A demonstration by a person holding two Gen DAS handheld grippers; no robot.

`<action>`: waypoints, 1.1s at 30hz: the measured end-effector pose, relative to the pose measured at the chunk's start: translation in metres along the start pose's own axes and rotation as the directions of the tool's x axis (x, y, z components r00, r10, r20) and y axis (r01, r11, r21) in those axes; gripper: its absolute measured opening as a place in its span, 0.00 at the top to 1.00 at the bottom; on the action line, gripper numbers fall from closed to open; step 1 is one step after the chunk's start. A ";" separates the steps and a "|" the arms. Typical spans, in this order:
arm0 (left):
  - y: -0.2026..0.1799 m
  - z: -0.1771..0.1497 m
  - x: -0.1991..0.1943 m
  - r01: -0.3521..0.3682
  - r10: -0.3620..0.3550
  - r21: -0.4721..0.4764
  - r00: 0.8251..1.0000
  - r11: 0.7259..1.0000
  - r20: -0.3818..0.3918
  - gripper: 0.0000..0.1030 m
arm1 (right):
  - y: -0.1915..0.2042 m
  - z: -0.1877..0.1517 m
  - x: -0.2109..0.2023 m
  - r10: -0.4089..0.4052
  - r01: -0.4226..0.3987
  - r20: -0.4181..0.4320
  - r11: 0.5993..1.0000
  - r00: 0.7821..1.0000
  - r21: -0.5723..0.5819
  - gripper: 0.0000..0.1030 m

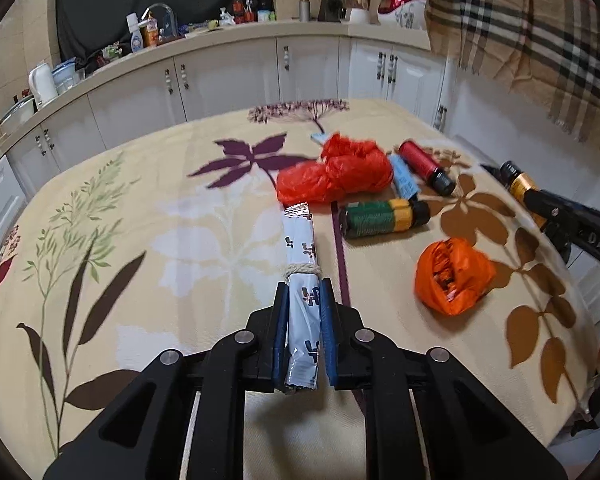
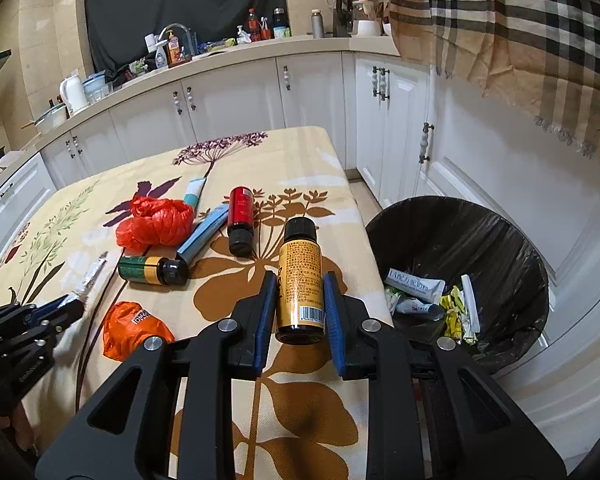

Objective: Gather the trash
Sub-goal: 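Carry both items over the bin and open both tools to drop them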

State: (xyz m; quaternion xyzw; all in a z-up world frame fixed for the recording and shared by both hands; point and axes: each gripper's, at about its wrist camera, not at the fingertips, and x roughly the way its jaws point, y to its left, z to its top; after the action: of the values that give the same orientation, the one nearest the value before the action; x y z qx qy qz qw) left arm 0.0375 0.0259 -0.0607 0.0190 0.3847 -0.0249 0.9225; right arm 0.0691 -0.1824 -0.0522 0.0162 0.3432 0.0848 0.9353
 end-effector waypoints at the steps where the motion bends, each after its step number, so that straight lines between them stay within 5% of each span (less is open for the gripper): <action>1: -0.001 0.003 -0.006 0.004 -0.004 -0.002 1.000 1.000 0.023 0.84 | -0.001 0.001 -0.001 -0.001 0.001 0.004 1.000 1.000 0.001 0.77; 12: -0.044 0.052 -0.019 0.102 -0.113 0.075 0.980 0.992 0.166 0.84 | -0.037 0.020 -0.021 -0.111 0.108 0.094 0.993 0.989 0.038 0.77; 21: -0.108 0.085 0.003 0.189 -0.220 0.166 0.956 0.968 0.192 0.84 | -0.085 0.035 -0.022 -0.249 0.239 0.143 0.967 0.958 0.085 0.77; 33: -0.176 0.114 0.039 0.233 -0.279 0.245 0.944 0.941 0.173 0.84 | -0.131 0.041 -0.001 -0.317 0.297 0.139 0.944 0.938 0.146 0.77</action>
State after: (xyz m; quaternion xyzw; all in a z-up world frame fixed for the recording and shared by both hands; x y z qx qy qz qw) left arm 0.1349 -0.1568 -0.0109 0.0684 0.2814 -0.1899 0.9381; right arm 0.1145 -0.3104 -0.0322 0.0267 0.2699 -0.0853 0.9587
